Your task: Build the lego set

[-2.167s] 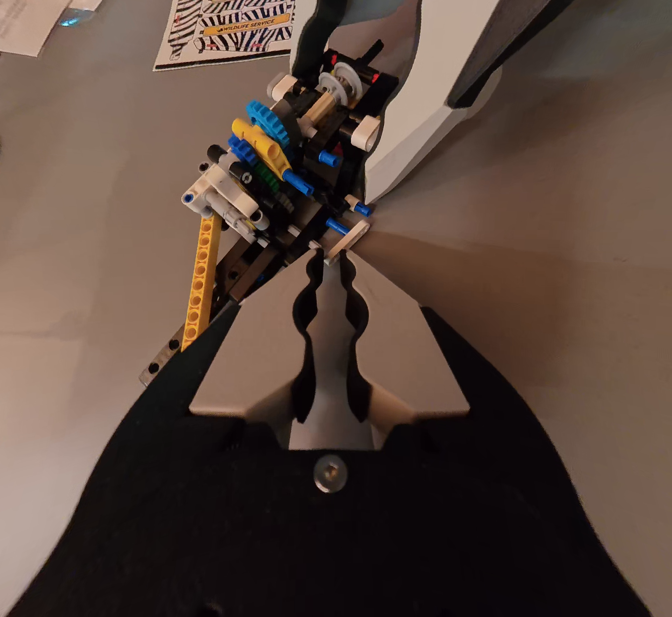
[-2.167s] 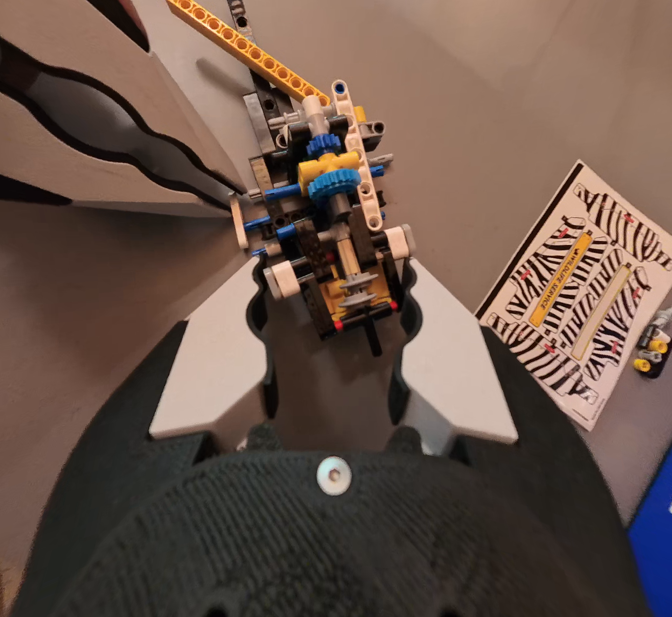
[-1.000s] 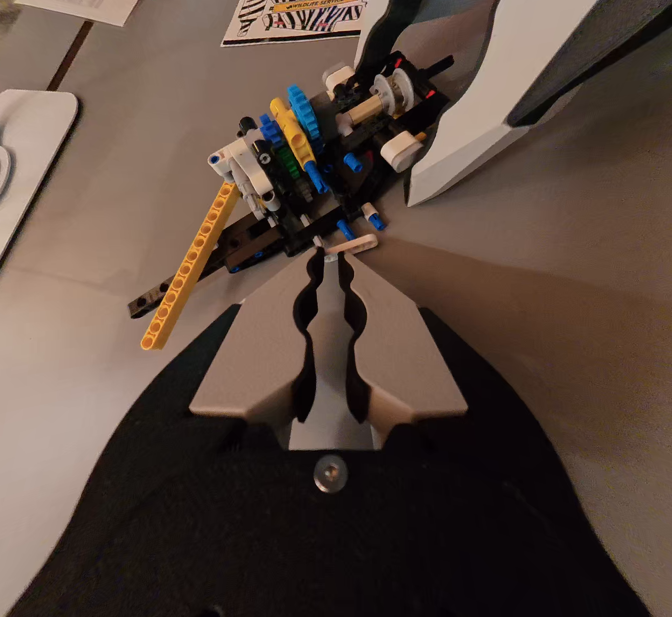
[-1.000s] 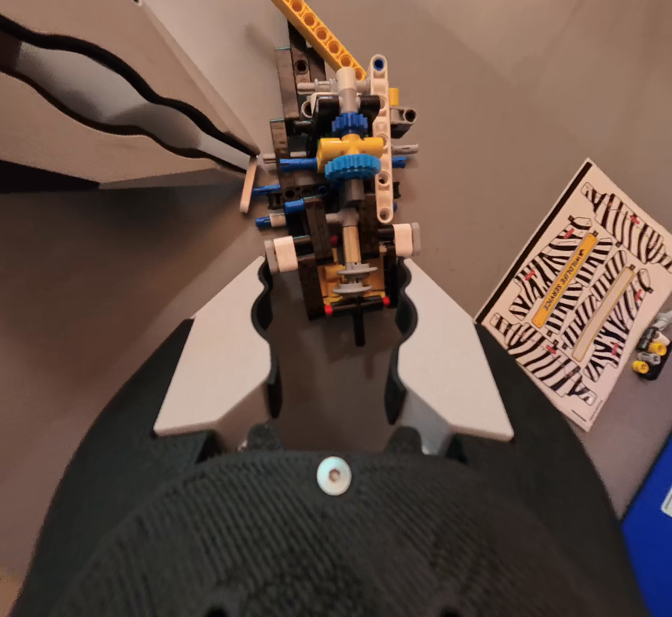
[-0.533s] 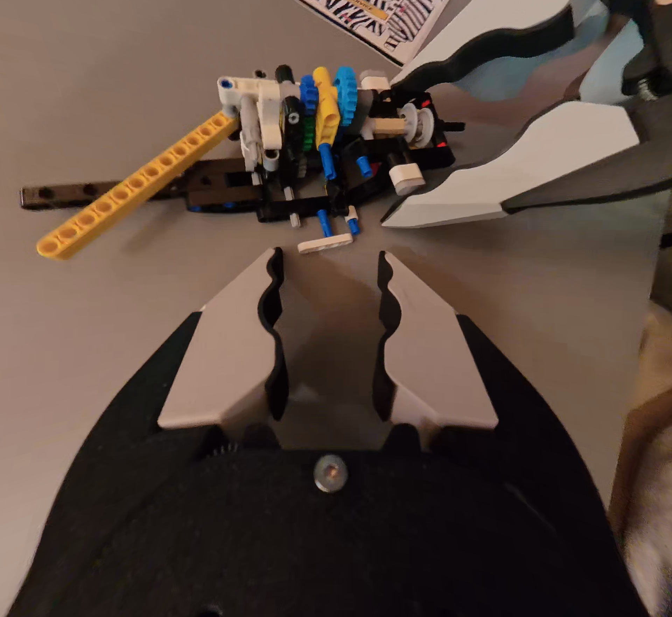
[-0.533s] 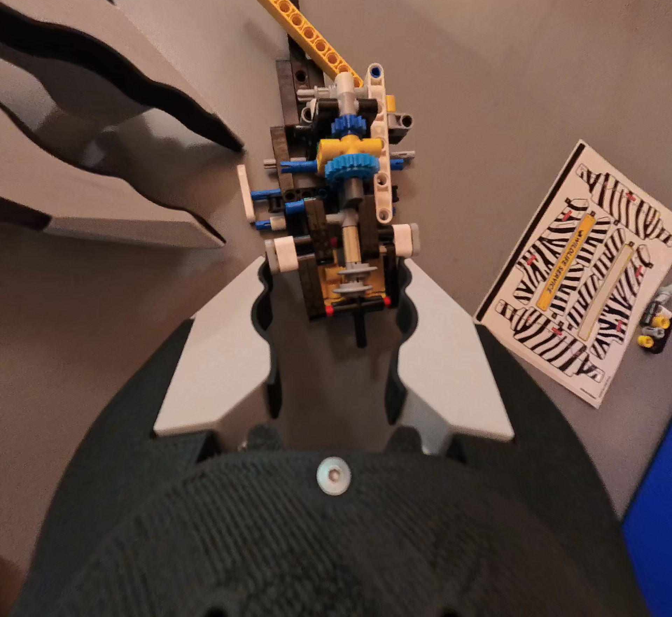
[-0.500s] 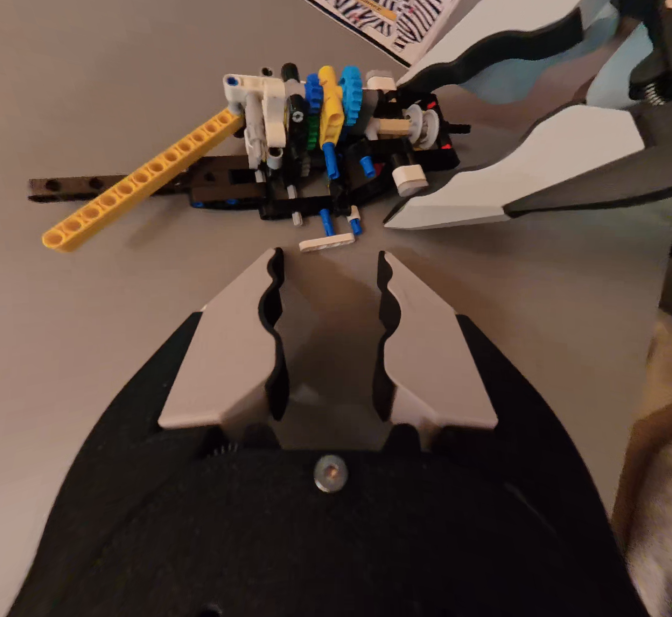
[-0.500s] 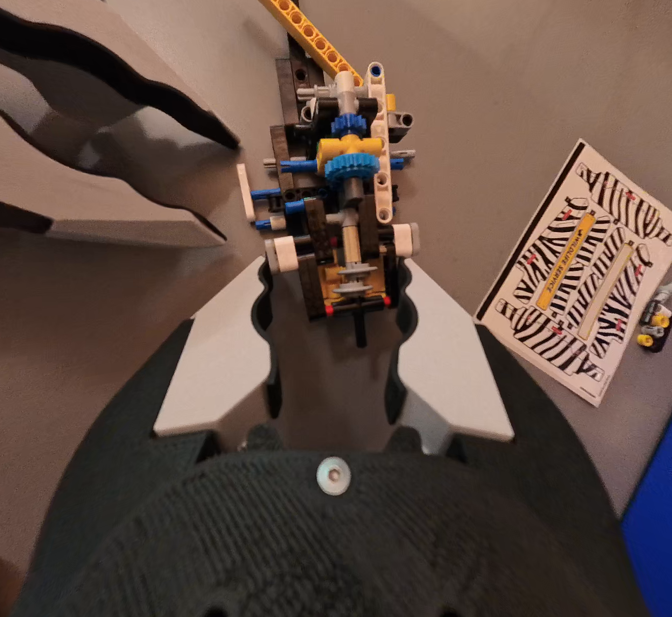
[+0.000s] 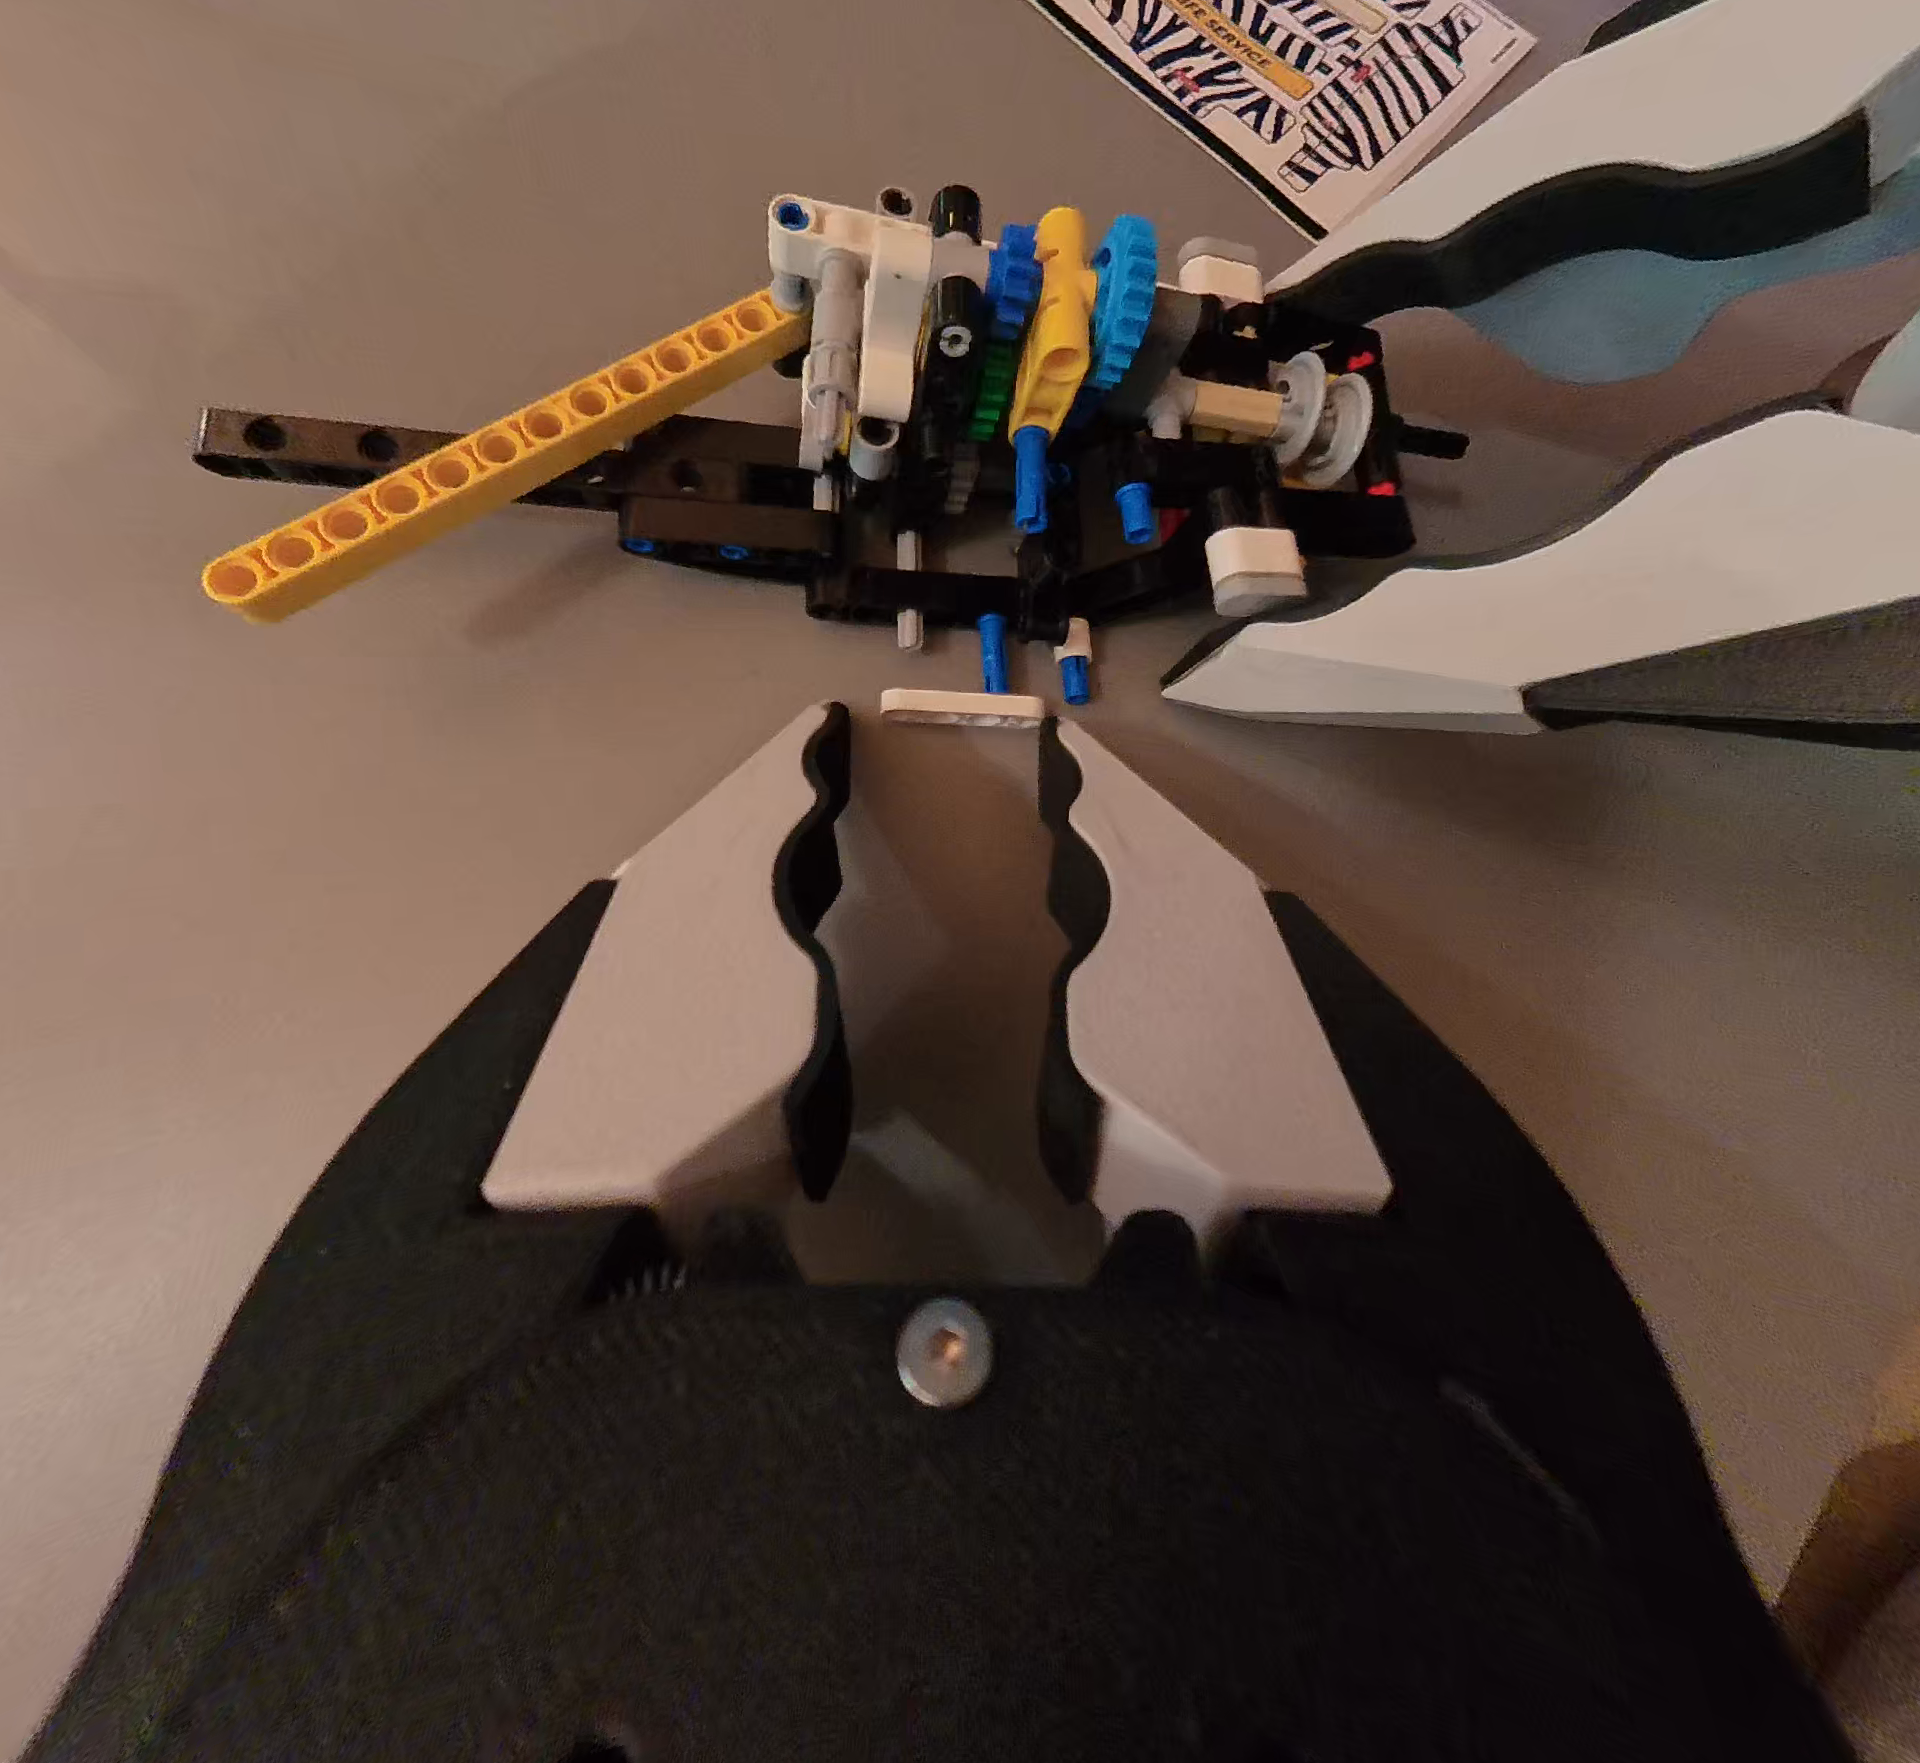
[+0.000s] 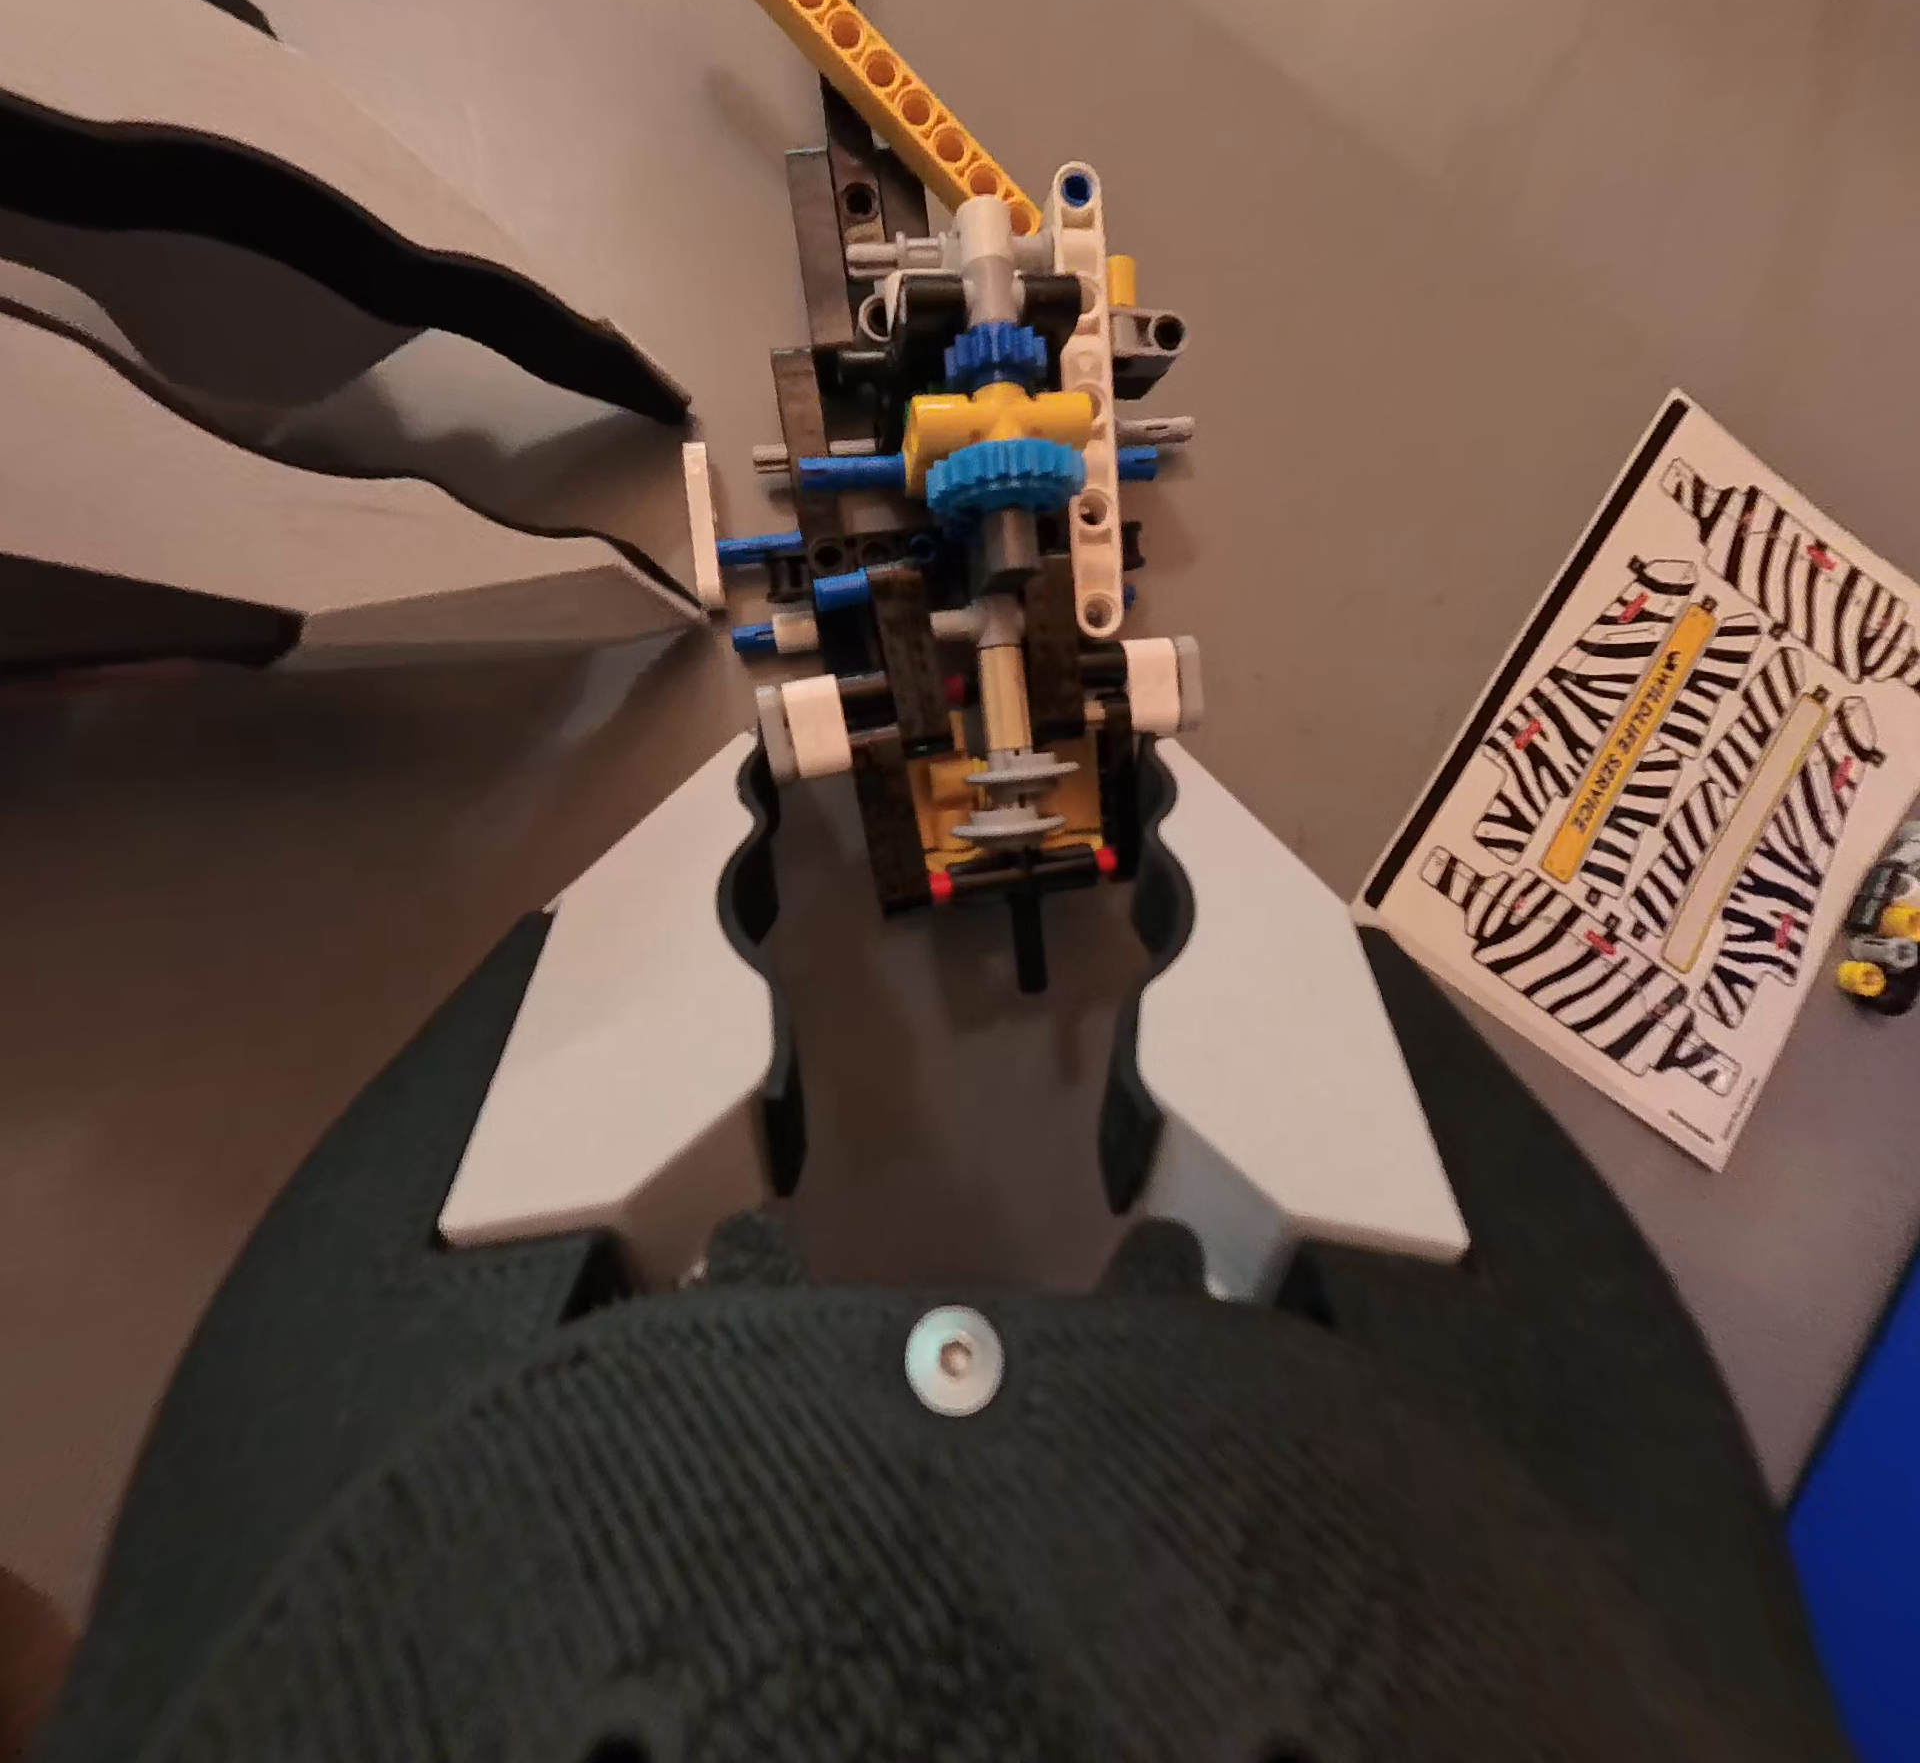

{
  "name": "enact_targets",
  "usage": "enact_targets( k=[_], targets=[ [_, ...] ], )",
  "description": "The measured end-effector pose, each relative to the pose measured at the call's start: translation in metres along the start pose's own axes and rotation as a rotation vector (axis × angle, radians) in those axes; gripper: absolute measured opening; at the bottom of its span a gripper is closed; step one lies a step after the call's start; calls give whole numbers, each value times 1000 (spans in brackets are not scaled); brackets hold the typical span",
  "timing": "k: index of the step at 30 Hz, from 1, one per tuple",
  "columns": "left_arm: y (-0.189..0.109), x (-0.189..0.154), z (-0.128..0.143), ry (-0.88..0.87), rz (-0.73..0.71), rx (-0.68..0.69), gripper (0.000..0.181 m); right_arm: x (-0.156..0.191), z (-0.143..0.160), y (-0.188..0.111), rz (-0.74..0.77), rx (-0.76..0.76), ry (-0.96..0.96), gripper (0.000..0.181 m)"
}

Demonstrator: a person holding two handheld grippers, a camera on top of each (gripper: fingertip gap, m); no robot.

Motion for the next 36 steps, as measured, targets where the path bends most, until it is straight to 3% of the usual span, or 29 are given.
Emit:
enact_targets(
  k=[1,8,36],
  targets=[
    [0,0,0,9,-5,1,36,0,0,0,1,-2,-1,68],
    [3,-4,1,95,-55,13,37,0,-1,1,15,-5,-9,68],
    [4,-6,0,79,-34,9,32,1,-2,-2,-5,3,-23,68]
  ],
)
Point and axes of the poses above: each gripper's, where its closed fingertips meet, y out along the fingers, z out of its underside, x = y × z across the jaws, the point moved 3 cm from there along -y, back along the fingers, and after that the axes turned 10 degrees about -x, right-handed, at the moved point
